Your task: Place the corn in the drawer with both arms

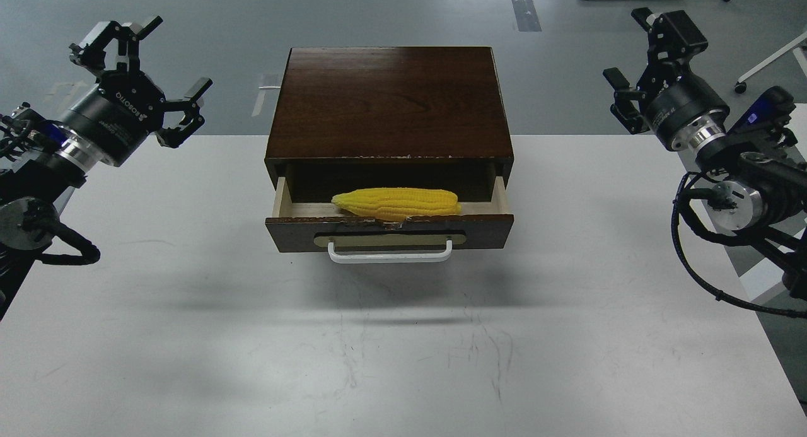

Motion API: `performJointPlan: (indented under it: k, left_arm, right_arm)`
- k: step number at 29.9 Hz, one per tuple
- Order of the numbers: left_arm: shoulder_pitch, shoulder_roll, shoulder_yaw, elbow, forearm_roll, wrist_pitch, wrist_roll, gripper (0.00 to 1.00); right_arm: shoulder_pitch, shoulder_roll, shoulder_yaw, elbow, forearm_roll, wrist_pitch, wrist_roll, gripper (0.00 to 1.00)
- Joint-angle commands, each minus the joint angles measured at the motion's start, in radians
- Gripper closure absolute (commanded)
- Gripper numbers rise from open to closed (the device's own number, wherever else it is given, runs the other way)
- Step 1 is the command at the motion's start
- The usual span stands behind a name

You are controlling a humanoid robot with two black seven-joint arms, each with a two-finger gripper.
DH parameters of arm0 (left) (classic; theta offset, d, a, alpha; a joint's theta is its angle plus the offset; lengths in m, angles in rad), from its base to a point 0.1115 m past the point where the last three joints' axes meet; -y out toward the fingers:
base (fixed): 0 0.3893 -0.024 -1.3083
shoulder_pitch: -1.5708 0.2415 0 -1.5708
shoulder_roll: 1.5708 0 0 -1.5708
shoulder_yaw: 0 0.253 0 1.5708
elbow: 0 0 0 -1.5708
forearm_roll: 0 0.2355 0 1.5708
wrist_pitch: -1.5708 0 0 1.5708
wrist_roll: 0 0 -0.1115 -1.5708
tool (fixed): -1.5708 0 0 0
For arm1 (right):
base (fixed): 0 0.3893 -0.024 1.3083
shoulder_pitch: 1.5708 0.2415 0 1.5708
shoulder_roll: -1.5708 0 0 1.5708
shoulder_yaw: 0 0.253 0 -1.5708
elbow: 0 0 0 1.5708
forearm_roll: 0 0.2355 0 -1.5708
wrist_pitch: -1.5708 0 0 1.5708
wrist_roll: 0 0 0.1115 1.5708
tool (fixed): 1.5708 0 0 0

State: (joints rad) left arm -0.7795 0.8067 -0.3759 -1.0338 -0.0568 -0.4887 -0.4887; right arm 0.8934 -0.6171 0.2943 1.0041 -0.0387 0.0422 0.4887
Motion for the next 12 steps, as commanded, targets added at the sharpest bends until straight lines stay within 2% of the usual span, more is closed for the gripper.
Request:
performJointPlan:
  k: [1, 12]
  left_arm:
    - [0.011, -0.001, -0.002, 0.000, 0.000, 0.000, 0.000, 0.02]
    - [0.023, -0.017, -0.003, 0.006, 0.000, 0.000, 0.000, 0.02]
  right_arm:
    - [-0.076, 0.062, 0.025, -0.025, -0.004, -0.004, 0.000, 0.00]
    - [-0.093, 0.111, 0.036, -0.024, -0.004, -0.007, 0.000, 0.00]
